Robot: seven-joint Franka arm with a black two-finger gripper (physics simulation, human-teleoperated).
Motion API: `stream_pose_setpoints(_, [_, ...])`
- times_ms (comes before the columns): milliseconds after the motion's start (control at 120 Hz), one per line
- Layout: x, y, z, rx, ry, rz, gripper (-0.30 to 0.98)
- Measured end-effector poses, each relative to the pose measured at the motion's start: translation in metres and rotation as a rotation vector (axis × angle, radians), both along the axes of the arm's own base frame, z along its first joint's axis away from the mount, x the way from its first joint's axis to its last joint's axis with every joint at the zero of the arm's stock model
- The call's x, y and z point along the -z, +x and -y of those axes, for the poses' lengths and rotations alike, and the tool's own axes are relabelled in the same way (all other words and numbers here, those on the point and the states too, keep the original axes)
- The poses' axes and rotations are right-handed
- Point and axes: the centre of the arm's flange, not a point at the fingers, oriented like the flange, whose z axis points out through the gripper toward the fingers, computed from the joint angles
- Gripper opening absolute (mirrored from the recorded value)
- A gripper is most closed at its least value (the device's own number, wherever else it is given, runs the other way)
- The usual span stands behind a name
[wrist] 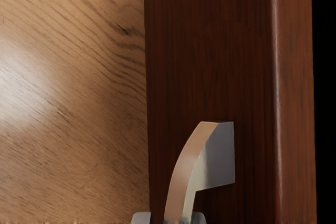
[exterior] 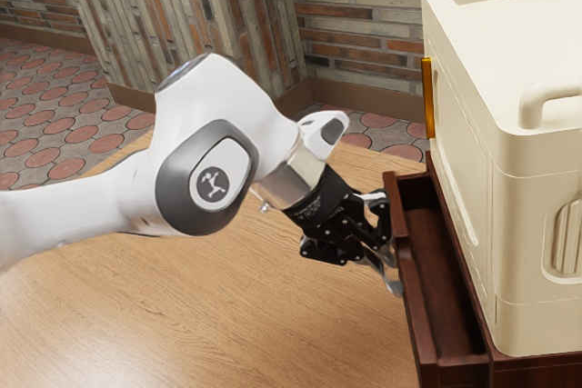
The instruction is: Pull the drawer handle with one arm to open the drawer
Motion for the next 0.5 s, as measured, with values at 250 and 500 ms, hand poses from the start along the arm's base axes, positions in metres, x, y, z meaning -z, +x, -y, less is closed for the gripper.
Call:
stream_pose_setpoints(250, [0.002, -0.011, -0.002, 0.005, 0.012, -0.021, -0.03])
stream_pose_setpoints(500, [0.006, -0.022, -0.006, 0.006, 0.021, -0.041, -0.02])
